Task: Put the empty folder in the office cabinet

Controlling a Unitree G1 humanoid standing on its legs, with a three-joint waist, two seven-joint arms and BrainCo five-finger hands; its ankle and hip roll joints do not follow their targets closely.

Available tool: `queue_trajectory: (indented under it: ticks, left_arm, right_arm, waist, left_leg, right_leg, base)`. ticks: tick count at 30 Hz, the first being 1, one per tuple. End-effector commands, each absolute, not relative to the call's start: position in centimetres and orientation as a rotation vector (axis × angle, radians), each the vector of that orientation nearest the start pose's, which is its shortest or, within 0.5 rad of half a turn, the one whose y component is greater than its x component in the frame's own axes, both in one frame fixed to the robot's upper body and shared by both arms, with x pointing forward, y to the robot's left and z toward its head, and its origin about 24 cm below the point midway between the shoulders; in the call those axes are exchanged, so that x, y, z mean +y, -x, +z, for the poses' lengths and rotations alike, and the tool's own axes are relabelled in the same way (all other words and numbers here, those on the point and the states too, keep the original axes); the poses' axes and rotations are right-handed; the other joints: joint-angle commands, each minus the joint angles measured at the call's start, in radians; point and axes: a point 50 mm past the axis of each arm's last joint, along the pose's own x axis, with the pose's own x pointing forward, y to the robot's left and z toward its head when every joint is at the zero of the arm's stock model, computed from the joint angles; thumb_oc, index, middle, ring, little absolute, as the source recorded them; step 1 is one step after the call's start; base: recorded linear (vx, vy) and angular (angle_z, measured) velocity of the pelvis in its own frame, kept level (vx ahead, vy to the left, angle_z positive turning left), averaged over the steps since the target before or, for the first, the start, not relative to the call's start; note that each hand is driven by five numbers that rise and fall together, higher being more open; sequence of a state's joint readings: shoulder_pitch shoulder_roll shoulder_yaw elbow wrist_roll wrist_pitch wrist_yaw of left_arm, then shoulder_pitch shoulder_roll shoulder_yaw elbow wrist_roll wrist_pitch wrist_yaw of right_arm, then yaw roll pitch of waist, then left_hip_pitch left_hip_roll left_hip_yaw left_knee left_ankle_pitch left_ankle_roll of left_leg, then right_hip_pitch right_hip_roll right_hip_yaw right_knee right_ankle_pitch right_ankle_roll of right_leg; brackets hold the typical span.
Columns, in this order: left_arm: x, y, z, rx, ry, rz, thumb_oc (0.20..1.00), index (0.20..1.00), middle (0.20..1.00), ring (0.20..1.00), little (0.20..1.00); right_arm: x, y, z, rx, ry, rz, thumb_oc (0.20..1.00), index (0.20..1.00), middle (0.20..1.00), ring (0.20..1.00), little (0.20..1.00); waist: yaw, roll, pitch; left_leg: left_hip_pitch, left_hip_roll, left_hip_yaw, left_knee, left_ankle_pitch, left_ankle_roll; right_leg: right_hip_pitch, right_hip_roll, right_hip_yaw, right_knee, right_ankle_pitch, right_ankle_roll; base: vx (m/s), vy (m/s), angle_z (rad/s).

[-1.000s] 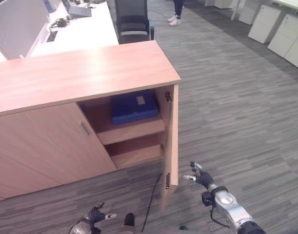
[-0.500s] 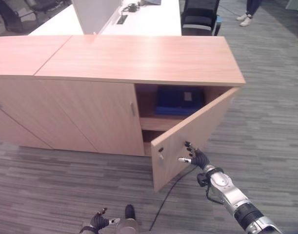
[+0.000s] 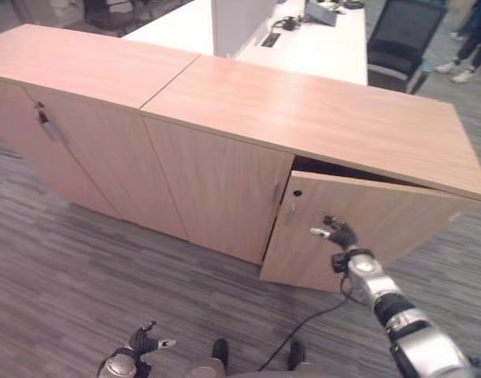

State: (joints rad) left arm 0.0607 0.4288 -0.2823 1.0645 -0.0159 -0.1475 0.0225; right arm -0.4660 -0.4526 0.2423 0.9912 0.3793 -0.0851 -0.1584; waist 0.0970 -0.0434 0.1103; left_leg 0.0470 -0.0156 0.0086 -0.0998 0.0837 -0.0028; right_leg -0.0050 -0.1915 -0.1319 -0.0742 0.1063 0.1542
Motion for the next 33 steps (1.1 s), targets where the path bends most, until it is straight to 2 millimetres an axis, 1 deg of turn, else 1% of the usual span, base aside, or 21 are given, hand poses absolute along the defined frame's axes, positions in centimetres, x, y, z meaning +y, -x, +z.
queue_trajectory:
  ticks: [1,2,4,5,6,7,12,15,18,19,21,22,23,24,25,27,28,29,30,32,33]
  left_arm:
    - [27.2,-11.3,-13.4,0.990,-0.492,-0.053,1.000,1.000,1.000,1.000,1.000]
    - [26.8,-10.9,-13.7,1.002,-0.483,-0.063,1.000,1.000,1.000,1.000,1.000]
    - [25.7,-9.6,-14.5,1.043,-0.479,-0.129,1.000,1.000,1.000,1.000,1.000]
    - [25.7,-9.6,-14.5,1.043,-0.478,-0.130,1.000,1.000,1.000,1.000,1.000]
    - [25.2,-9.2,-14.7,1.054,-0.477,-0.158,1.000,1.000,1.000,1.000,1.000]
    - [25.2,-9.2,-14.7,1.053,-0.477,-0.159,1.000,1.000,1.000,1.000,1.000]
    - [25.0,-8.7,-14.9,1.073,-0.482,-0.183,1.000,1.000,1.000,1.000,1.000]
    - [25.1,-8.7,-14.9,1.074,-0.481,-0.171,1.000,1.000,1.000,1.000,1.000]
    - [25.4,-8.8,-14.9,1.080,-0.461,-0.121,1.000,1.000,1.000,1.000,1.000]
    - [25.4,-8.8,-14.9,1.081,-0.461,-0.121,1.000,1.000,1.000,1.000,1.000]
    - [25.7,-8.2,-15.1,1.106,-0.443,-0.082,1.000,1.000,1.000,1.000,1.000]
    - [25.7,-8.0,-15.1,1.111,-0.435,-0.066,1.000,1.000,1.000,1.000,1.000]
    - [25.7,-8.0,-15.1,1.112,-0.435,-0.066,1.000,1.000,1.000,1.000,1.000]
    - [25.6,-7.9,-15.3,1.120,-0.414,-0.032,1.000,1.000,1.000,1.000,1.000]
    - [25.6,-7.9,-15.3,1.120,-0.414,-0.032,1.000,1.000,1.000,1.000,1.000]
    - [25.4,-7.9,-15.3,1.118,-0.399,-0.017,1.000,1.000,1.000,1.000,1.000]
    - [25.4,-7.9,-15.4,1.120,-0.397,-0.013,1.000,1.000,1.000,1.000,1.000]
    - [25.3,-7.8,-15.4,1.126,-0.404,-0.027,1.000,1.000,1.000,1.000,1.000]
    - [25.3,-7.8,-15.4,1.127,-0.405,-0.027,1.000,1.000,1.000,1.000,1.000]
    - [25.1,-7.8,-15.5,1.126,-0.419,-0.049,1.000,1.000,1.000,1.000,1.000]
    - [25.1,-7.8,-15.5,1.126,-0.419,-0.048,1.000,1.000,1.000,1.000,1.000]
  right_arm:
    - [-27.3,-34.7,5.4,0.182,0.184,-0.312,1.000,1.000,1.000,1.000,1.000]
    - [-27.9,-35.0,6.0,0.177,0.186,-0.334,1.000,1.000,1.000,1.000,1.000]
    - [-30.3,-35.0,7.2,0.192,0.200,-0.414,1.000,1.000,1.000,1.000,1.000]
    - [-30.4,-35.0,7.2,0.191,0.200,-0.414,1.000,1.000,1.000,1.000,1.000]
    - [-31.7,-34.7,7.5,0.207,0.187,-0.466,1.000,1.000,1.000,1.000,1.000]
    - [-31.7,-34.8,7.6,0.207,0.187,-0.466,1.000,1.000,1.000,1.000,1.000]
    - [-34.6,-33.6,7.8,0.268,0.215,-0.557,1.000,1.000,1.000,1.000,1.000]
    - [-35.0,-33.2,7.6,0.277,0.209,-0.567,1.000,1.000,1.000,1.000,1.000]
    - [-33.5,-33.1,5.9,0.284,0.168,-0.514,1.000,1.000,1.000,1.000,1.000]
    - [-33.5,-33.1,5.8,0.285,0.167,-0.514,1.000,1.000,1.000,1.000,1.000]
    - [-31.2,-32.6,3.6,0.293,0.147,-0.429,1.000,1.000,1.000,1.000,1.000]
    - [-29.8,-31.9,2.0,0.305,0.132,-0.380,1.000,1.000,1.000,1.000,1.000]
    - [-29.8,-31.9,2.0,0.305,0.132,-0.380,1.000,1.000,1.000,1.000,1.000]
    - [-27.1,-28.7,-1.9,0.359,0.110,-0.276,1.000,1.000,1.000,1.000,1.000]
    - [-27.1,-28.7,-1.9,0.359,0.110,-0.276,1.000,1.000,1.000,1.000,1.000]
    - [-25.2,-24.9,-5.6,0.462,0.083,-0.218,1.000,1.000,1.000,1.000,1.000]
    - [-24.7,-23.4,-6.8,0.502,0.074,-0.204,1.000,1.000,1.000,1.000,1.000]
    - [-23.6,-20.3,-9.1,0.603,0.103,-0.146,1.000,1.000,1.000,1.000,1.000]
    - [-23.6,-20.3,-9.1,0.604,0.104,-0.146,1.000,1.000,1.000,1.000,1.000]
    - [-22.9,-17.5,-11.2,0.718,0.147,-0.093,1.000,1.000,1.000,1.000,1.000]
    - [-22.8,-17.5,-11.2,0.718,0.147,-0.092,1.000,1.000,1.000,1.000,1.000]
  waist:
    - [0.025,-0.003,-0.028]
    - [0.027,-0.002,-0.032]
    - [0.030,0.002,-0.041]
    - [0.031,0.003,-0.040]
    - [0.031,0.005,-0.042]
    - [0.031,0.006,-0.041]
    - [0.028,0.016,-0.045]
    - [0.027,0.021,-0.046]
    - [0.014,0.027,-0.040]
    - [0.014,0.027,-0.041]
    - [0.000,0.030,-0.037]
    - [-0.011,0.032,-0.035]
    - [-0.011,0.032,-0.036]
    - [-0.041,0.037,-0.031]
    - [-0.041,0.037,-0.031]
    - [-0.062,0.040,-0.030]
    - [-0.067,0.040,-0.030]
    - [-0.081,0.042,-0.030]
    - [-0.081,0.042,-0.031]
    - [-0.094,0.042,-0.029]
    - [-0.093,0.042,-0.029]
  left_leg:
    - [0.020,0.050,-0.039,0.023,-0.101,-0.053]
    - [0.026,0.053,-0.040,0.021,-0.102,-0.055]
    - [0.036,0.061,-0.049,0.015,-0.101,-0.064]
    - [0.037,0.061,-0.049,0.015,-0.101,-0.065]
    - [0.039,0.065,-0.052,0.013,-0.101,-0.069]
    - [0.039,0.065,-0.053,0.013,-0.101,-0.069]
    - [0.041,0.077,-0.060,0.013,-0.101,-0.079]
    - [0.043,0.078,-0.060,0.013,-0.101,-0.081]
    - [0.042,0.082,-0.053,0.013,-0.097,-0.084]
    - [0.042,0.082,-0.053,0.013,-0.097,-0.084]
    - [0.044,0.084,-0.047,0.013,-0.097,-0.084]
    - [0.044,0.084,-0.044,0.013,-0.098,-0.084]
    - [0.044,0.084,-0.044,0.013,-0.098,-0.084]
    - [0.049,0.086,-0.037,0.013,-0.101,-0.083]
    - [0.049,0.086,-0.037,0.013,-0.101,-0.083]
    - [0.051,0.088,-0.031,0.013,-0.103,-0.083]
    - [0.052,0.088,-0.030,0.013,-0.104,-0.083]
    - [0.054,0.089,-0.025,0.013,-0.106,-0.083]
    - [0.054,0.089,-0.025,0.013,-0.106,-0.083]
    - [0.055,0.091,-0.018,0.013,-0.107,-0.083]
    - [0.055,0.091,-0.018,0.013,-0.108,-0.083]
  right_leg:
    - [0.104,0.023,-0.042,0.002,-0.097,0.034]
    - [0.113,0.026,-0.044,-0.006,-0.099,0.033]
    - [0.128,0.031,-0.047,-0.013,-0.106,0.029]
    - [0.128,0.031,-0.048,-0.013,-0.107,0.029]
    - [0.133,0.033,-0.055,-0.013,-0.112,0.028]
    - [0.134,0.034,-0.055,-0.013,-0.112,0.028]
    - [0.136,0.042,-0.070,-0.013,-0.123,0.023]
    - [0.137,0.044,-0.072,-0.013,-0.123,0.022]
    - [0.133,0.046,-0.071,-0.013,-0.123,0.021]
    - [0.133,0.046,-0.071,-0.013,-0.123,0.020]
    - [0.130,0.047,-0.065,-0.013,-0.122,0.018]
    - [0.129,0.048,-0.061,-0.013,-0.122,0.017]
    - [0.129,0.048,-0.061,-0.013,-0.122,0.017]
    - [0.127,0.048,-0.052,-0.013,-0.121,0.014]
    - [0.127,0.048,-0.052,-0.013,-0.121,0.014]
    - [0.124,0.047,-0.044,-0.013,-0.121,0.013]
    - [0.124,0.047,-0.042,-0.013,-0.121,0.013]
    - [0.122,0.046,-0.037,-0.013,-0.120,0.012]
    - [0.122,0.046,-0.037,-0.013,-0.120,0.012]
    - [0.117,0.045,-0.029,-0.013,-0.118,0.012]
    - [0.117,0.045,-0.028,-0.013,-0.118,0.012]
  base:
    - [0.09,-0.065,0.13]
    - [0.10,-0.084,0.04]
    - [0.06,-0.069,0.01]
    - [0.02,-0.051,0.00]
    - [0.01,-0.031,0.00]
    - [0.01,-0.051,0.00]
    - [0.00,-0.046,0.04]
    - [0.00,0.000,0.00]
    - [0.00,0.000,0.00]
    - [0.00,0.000,0.00]
    - [0.00,0.000,0.00]
    - [0.00,0.000,0.00]
    - [0.00,0.000,0.00]
    - [-0.01,-0.001,-0.03]
    - [-0.01,-0.003,-0.07]
    - [0.00,-0.007,-0.12]
    - [0.00,0.000,0.00]
    - [0.00,0.000,0.00]
    - [0.00,0.000,0.00]
    - [-0.01,-0.002,-0.13]
    - [-0.03,-0.001,-0.21]
